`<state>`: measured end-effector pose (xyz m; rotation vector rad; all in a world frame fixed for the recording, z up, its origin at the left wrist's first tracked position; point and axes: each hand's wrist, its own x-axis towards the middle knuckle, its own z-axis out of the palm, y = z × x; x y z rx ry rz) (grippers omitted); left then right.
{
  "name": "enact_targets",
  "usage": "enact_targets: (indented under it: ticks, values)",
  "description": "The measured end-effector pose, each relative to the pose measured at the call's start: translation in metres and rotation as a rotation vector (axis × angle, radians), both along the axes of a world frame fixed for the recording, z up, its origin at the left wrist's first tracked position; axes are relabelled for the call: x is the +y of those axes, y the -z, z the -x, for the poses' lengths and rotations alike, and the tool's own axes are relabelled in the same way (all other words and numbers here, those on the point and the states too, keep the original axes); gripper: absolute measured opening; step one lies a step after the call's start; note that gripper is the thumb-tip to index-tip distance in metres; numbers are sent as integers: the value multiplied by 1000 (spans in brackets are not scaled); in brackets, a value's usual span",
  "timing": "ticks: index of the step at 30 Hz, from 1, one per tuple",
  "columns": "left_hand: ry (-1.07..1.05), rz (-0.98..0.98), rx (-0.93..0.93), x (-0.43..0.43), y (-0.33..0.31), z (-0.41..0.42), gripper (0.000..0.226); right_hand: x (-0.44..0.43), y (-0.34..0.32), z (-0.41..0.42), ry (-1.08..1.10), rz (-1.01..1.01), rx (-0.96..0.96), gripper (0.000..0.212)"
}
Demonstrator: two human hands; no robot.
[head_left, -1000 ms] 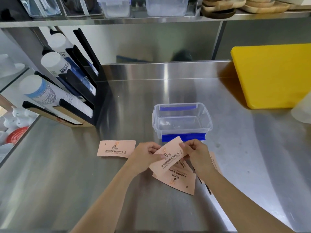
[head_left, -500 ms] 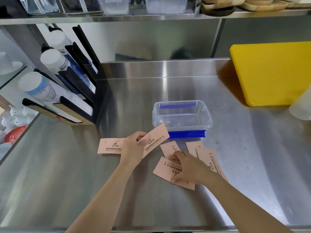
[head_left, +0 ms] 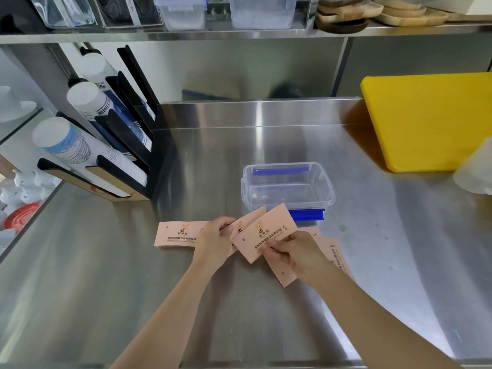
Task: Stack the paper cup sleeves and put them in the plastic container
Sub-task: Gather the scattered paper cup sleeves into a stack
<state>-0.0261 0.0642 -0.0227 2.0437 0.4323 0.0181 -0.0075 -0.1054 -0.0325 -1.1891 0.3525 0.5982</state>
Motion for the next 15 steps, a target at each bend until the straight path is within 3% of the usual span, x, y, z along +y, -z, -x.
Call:
enact_targets:
  ticks: [4,6,8,11,15]
  values:
    - [72,46,13,-2,0,4,12,23,4,15,135,-265,134,33]
    - [96,45,24,-1,0,6,14,28,3,20,114,-229,170,28]
    - [63,28,17,2,0,6,13,30,1,21,9,108,99,15]
    - [53,-51,-3,10,2,7,14,23,3,14,7,593,-158,31]
    - [167,-164,-29,14,7,11,13,14,0,6,-197,759,-543,46]
